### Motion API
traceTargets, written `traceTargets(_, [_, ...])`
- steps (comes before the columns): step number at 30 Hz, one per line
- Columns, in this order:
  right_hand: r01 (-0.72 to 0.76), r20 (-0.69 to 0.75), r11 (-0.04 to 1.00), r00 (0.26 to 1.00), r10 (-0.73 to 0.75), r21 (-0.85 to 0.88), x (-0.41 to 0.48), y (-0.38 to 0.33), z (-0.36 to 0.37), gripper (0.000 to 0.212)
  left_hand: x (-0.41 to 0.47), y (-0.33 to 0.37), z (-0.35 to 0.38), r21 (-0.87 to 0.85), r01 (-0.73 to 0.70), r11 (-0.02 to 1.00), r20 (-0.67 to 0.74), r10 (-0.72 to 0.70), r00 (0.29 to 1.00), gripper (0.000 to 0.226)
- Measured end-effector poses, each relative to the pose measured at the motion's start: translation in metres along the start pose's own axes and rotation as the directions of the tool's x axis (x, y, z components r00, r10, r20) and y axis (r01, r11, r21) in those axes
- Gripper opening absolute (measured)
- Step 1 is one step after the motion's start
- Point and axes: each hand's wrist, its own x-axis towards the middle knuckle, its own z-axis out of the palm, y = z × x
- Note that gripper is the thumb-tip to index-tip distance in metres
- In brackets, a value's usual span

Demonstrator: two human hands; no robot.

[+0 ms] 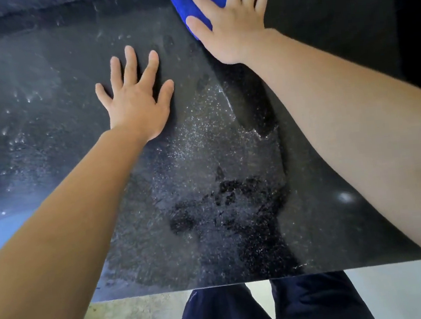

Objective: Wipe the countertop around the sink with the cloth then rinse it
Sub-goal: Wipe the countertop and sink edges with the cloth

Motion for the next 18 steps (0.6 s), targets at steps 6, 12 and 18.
traceTargets(6, [-0.013, 0.009, 0.999, 1.000, 0.012, 0.045, -0.006, -0.005, -0.002, 0.059, -0.001, -0.001, -0.001, 0.004, 0.004, 1.000, 0.028, -0.004, 1.000, 0.061])
traceTargets(12, [0.010, -0.021, 0.999, 1.000, -0.009, 0.048, -0.110, 0.011, 0.018, 0.057, -0.001, -0.003, -0.002, 0.003, 0.003, 1.000, 0.064, -0.003, 0.998, 0.061])
traceTargets(18, [-0.162, 0.032, 0.985, 0.987, 0.160, 0.062, -0.258, 0.025, 0.038, 0.056, -0.003, -0.003, 0.003, -0.012, -0.017, 1.000, 0.073, 0.017, 0.997, 0.062])
